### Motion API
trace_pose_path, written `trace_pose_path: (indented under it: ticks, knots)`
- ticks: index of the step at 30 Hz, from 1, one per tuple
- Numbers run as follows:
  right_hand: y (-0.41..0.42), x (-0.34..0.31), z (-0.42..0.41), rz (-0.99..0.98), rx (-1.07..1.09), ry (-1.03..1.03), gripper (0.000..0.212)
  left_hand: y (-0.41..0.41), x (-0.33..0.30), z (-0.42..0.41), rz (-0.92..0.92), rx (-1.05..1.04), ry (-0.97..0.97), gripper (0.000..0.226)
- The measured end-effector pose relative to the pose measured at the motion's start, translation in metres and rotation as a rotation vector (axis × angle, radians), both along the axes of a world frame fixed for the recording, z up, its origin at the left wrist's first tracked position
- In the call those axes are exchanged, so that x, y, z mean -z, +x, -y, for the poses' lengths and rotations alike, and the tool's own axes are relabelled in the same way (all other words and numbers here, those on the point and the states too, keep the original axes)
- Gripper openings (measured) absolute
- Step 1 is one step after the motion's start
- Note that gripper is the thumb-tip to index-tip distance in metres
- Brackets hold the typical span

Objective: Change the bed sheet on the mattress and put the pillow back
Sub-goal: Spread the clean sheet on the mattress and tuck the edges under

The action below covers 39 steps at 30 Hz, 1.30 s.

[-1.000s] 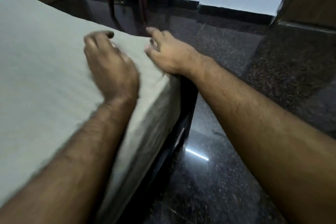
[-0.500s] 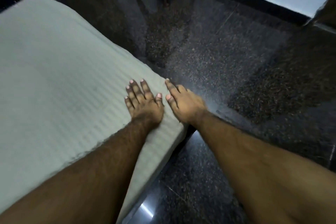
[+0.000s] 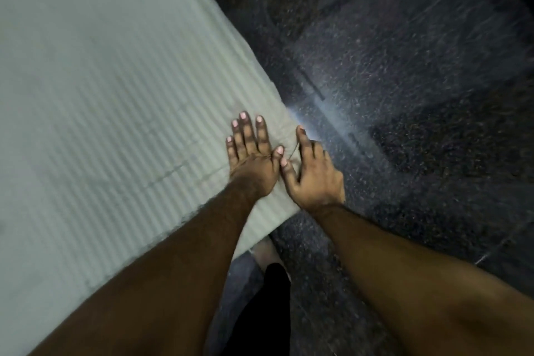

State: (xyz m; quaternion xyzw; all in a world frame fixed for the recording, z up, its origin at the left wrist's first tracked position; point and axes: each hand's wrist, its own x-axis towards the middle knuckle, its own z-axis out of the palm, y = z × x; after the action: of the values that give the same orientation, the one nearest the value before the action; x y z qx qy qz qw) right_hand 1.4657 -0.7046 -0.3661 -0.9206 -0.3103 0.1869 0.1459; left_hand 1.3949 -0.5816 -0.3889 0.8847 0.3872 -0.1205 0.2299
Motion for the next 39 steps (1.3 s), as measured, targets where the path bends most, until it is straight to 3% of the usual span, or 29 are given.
trace_pose_path:
  ticks: [12, 17, 19, 22, 23, 26, 31, 36, 39]
  knots:
    - [0.004, -0.004, -0.002, -0.070, -0.050, -0.039, 0.078, 0.001, -0.009, 0.001, -0.077, -0.011, -0.014, 0.077]
    - [0.011, -0.006, 0.000, -0.108, -0.077, 0.003, 0.078, 0.031, -0.032, 0.014, -0.026, -0.325, -0.148, 0.079]
    - [0.022, -0.007, 0.003, -0.220, -0.086, 0.065, 0.070, 0.051, -0.040, 0.020, -0.006, -0.494, -0.184, 0.075]
    - [0.065, -0.004, -0.007, -0.617, -0.026, 0.198, 0.046, 0.070, -0.046, 0.030, 0.067, -0.735, -0.223, 0.066]
    - [0.086, -0.001, -0.017, -0.656, -0.104, 0.175, 0.043, 0.076, -0.046, 0.032, 0.084, -0.783, -0.230, 0.064]
    - [0.136, 0.012, -0.054, -0.716, -0.259, 0.079, 0.049, 0.081, -0.038, 0.026, 0.057, -0.811, -0.269, 0.063]
    - [0.145, 0.009, -0.095, -1.137, 0.021, 0.027, 0.037, 0.074, -0.029, 0.028, 0.127, -0.789, -0.312, 0.058]
    - [0.142, -0.002, -0.089, -1.165, -0.043, 0.049, 0.024, 0.069, -0.039, 0.042, 0.384, -0.928, -0.224, 0.052]
    - [0.150, -0.001, -0.082, -1.089, -0.131, 0.030, 0.024, 0.086, -0.045, 0.096, 0.331, -0.958, -0.058, 0.050]
